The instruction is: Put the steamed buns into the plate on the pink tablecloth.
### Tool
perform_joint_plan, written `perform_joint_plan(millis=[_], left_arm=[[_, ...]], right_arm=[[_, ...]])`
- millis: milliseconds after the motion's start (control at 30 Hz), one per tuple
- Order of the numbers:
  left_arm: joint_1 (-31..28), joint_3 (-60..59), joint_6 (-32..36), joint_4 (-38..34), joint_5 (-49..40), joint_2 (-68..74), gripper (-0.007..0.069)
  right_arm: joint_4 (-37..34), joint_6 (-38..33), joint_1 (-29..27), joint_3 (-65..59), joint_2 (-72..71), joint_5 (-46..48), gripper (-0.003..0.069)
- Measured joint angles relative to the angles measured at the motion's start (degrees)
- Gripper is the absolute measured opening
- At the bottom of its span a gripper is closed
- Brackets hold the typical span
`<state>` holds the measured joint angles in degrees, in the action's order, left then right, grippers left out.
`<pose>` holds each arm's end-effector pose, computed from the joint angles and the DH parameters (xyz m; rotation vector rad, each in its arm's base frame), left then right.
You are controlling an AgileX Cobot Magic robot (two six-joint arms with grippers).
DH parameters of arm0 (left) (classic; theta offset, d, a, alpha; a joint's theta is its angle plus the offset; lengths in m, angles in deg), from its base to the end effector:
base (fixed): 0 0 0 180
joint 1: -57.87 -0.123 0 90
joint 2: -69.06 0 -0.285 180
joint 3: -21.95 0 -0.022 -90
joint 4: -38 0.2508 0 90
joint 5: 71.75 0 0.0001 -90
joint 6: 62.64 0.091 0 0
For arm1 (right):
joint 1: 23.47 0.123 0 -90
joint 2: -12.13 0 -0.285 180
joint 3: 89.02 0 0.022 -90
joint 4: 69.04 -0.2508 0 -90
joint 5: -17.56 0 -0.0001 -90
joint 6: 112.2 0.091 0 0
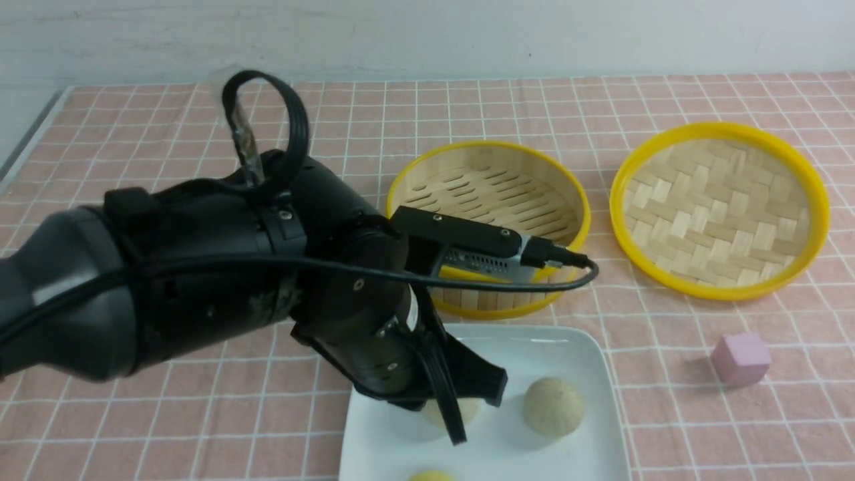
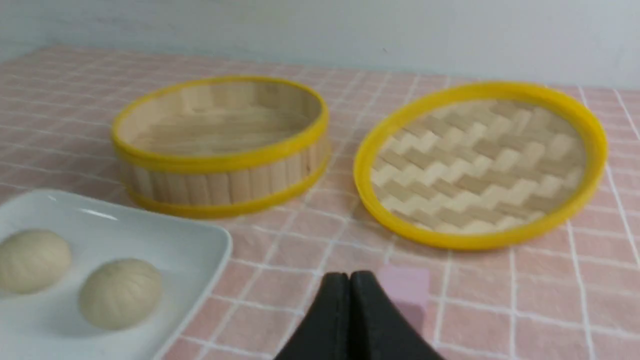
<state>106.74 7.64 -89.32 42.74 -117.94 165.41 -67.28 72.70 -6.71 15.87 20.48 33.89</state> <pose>0.2078 -0.2297 0.2548 0.5935 2.7024 -0.2689 0.0523 0.0149 0.1992 -0.1999 1.7365 0.2479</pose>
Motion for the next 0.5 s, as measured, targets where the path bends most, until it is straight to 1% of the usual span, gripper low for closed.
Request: perform_joint_plan(millis=[33, 67, 167, 267, 333, 467, 500], left_arm=[[0.0, 0.0, 0.0, 0.4, 0.1, -0.4, 0.0006], [0.0, 0.0, 0.0, 0.4, 0.2, -0.6, 0.0006], [0.0, 0.6, 0.2, 1.2, -0.4, -4.8, 0.0008], [0.0, 1.8, 0.2, 4.4, -3.3, -11.9, 0.0008], [0.0, 2.0, 0.2, 5.1, -4.2, -13.9, 0.0008], [0.0, 2.4, 0.4, 8.4, -13.3, -26.9, 0.0008], [0.0, 2.4, 0.4, 8.6, -13.8, -28.3, 0.0008]], right_arm=[[0.6, 0.0, -2.2, -2.1, -0.9, 0.8, 0.0001], [0.7, 0.0, -2.7, -2.5, -0.9, 1.3, 0.0001], [1.9, 0.0, -6.7, -3.2, -1.1, 4.7, 0.0004], [2.8, -0.2, -9.7, -2.9, -1.1, 5.8, 0.0006], [3.0, -0.2, -10.1, -2.9, -1.1, 5.8, 0.0008], [3.2, -0.2, -11.3, -2.8, -1.1, 6.1, 0.0013], [3.2, -0.2, -11.3, -2.8, -1.1, 6.1, 0.0013]])
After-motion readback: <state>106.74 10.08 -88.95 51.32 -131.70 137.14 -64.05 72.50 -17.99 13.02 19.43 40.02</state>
